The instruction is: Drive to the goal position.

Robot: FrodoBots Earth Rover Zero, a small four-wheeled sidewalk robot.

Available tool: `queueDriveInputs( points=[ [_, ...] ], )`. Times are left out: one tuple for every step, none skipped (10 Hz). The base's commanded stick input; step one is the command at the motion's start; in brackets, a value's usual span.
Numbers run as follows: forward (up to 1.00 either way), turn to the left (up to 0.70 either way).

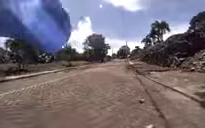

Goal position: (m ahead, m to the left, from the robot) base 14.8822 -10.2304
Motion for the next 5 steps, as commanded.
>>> queueDriveInputs(
  points=[
    [0.7,0.0],
    [0.7,0.22],
    [0.7,0.04],
    [0.7,0.0],
    [0.7,0.0]
  ],
)
